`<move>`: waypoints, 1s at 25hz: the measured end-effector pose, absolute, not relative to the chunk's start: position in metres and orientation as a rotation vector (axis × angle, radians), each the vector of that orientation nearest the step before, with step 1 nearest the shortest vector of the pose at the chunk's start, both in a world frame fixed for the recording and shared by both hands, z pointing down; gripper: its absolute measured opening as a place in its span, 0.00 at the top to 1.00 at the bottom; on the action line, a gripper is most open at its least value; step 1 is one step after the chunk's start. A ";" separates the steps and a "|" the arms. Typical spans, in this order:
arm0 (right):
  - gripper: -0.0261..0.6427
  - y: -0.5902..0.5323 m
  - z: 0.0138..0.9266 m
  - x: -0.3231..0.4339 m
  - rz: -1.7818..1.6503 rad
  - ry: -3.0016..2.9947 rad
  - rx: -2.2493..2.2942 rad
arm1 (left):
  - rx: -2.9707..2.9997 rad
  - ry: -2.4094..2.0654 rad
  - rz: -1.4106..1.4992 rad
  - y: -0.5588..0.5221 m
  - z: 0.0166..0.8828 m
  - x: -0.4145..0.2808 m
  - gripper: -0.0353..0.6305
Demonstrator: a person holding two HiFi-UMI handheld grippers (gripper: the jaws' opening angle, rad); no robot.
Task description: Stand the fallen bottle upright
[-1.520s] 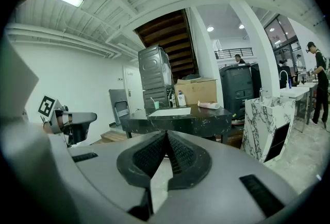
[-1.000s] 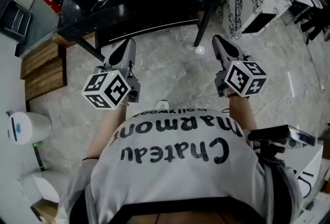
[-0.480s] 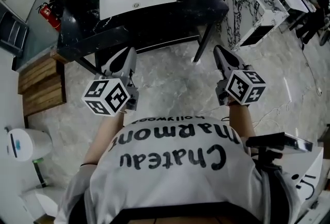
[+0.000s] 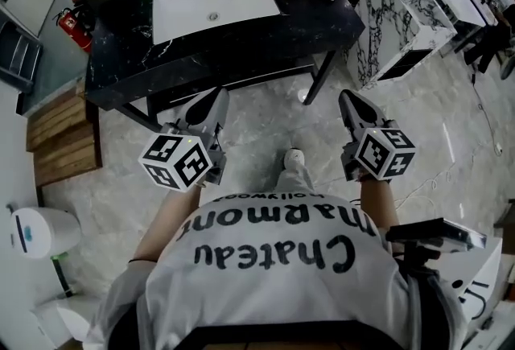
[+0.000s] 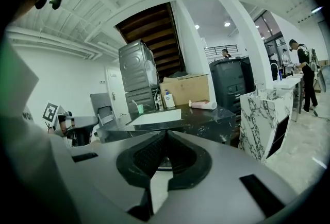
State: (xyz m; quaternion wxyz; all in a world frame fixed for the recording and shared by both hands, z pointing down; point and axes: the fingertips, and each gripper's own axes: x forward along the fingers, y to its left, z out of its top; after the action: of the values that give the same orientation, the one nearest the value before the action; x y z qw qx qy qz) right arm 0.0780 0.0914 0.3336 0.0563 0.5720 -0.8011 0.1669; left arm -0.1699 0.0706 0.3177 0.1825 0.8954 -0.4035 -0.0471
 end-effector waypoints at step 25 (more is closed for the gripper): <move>0.94 -0.175 0.287 0.162 0.376 -2.707 1.440 | 2.514 -1.307 -0.297 -0.133 0.280 -0.065 0.92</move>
State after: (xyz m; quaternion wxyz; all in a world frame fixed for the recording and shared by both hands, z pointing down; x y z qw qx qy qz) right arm 0.1624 -0.1751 0.2873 0.0261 0.4660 -0.8760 0.1217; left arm -0.0648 -0.1327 0.2800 0.1460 0.8730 -0.4539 -0.1030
